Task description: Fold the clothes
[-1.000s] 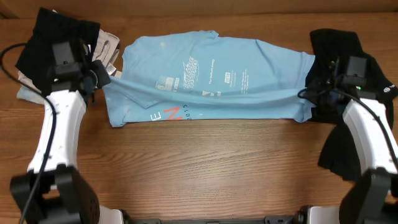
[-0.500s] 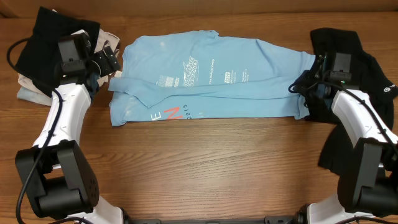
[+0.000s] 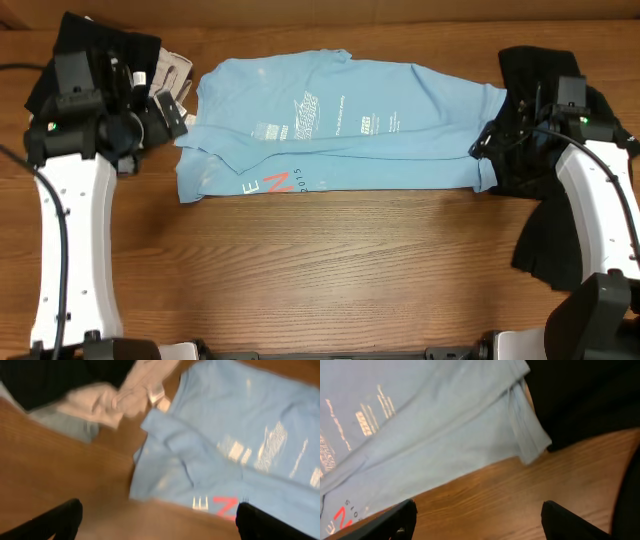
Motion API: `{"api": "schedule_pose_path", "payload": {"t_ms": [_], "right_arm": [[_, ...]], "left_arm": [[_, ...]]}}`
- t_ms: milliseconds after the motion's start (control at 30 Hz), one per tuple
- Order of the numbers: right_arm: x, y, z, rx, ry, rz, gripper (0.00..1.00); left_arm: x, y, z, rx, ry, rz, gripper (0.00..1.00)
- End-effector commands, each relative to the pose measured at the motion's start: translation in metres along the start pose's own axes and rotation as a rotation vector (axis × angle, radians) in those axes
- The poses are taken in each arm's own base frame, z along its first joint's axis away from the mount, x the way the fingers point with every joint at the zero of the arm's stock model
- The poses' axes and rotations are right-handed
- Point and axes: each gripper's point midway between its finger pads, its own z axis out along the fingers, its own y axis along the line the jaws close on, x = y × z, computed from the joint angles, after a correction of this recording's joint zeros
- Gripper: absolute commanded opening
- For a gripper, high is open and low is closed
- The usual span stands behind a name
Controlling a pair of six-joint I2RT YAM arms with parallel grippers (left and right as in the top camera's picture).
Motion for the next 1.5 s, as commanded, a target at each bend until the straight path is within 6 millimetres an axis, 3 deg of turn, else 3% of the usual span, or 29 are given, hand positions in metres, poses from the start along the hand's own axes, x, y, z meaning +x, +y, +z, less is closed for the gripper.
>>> {"api": "schedule_pose_path", "payload": {"t_ms": [0, 200, 400, 700, 1100, 1167, 1300, 1367, 1467], "right_arm": [[0.022, -0.009, 0.019, 0.021, 0.058, 0.054, 0.83], [0.026, -0.019, 0.052, 0.007, 0.021, 0.066, 0.81], [0.011, -0.03, 0.067, 0.045, -0.083, 0.08, 0.77], [0.001, -0.024, 0.08, 0.038, -0.14, 0.05, 0.65], [0.003, -0.023, 0.089, 0.082, -0.147, 0.05, 0.62], [0.002, -0.024, 0.089, 0.09, -0.153, 0.05, 0.62], [0.001, -0.026, 0.089, 0.102, -0.158, 0.051, 0.62], [0.001, -0.026, 0.089, 0.102, -0.157, 0.051, 0.61], [0.002, -0.032, 0.088, 0.133, -0.159, 0.052, 0.61]], "left_arm": [[0.045, 0.007, 0.028, -0.03, 0.166, -0.053, 1.0], [0.091, 0.022, 0.072, -0.063, 0.249, -0.08, 1.0], [0.109, 0.03, 0.107, -0.067, 0.211, -0.088, 0.91], [0.144, 0.053, 0.148, -0.146, 0.183, -0.169, 0.8], [0.142, 0.049, 0.192, -0.109, 0.152, -0.172, 0.71], [0.142, 0.049, 0.196, -0.109, 0.151, -0.171, 0.6], [0.142, 0.049, 0.197, -0.107, 0.149, -0.17, 0.2], [0.142, 0.049, 0.197, -0.109, 0.15, -0.169, 0.06], [0.141, 0.051, 0.194, -0.109, 0.161, -0.18, 0.04]]}}
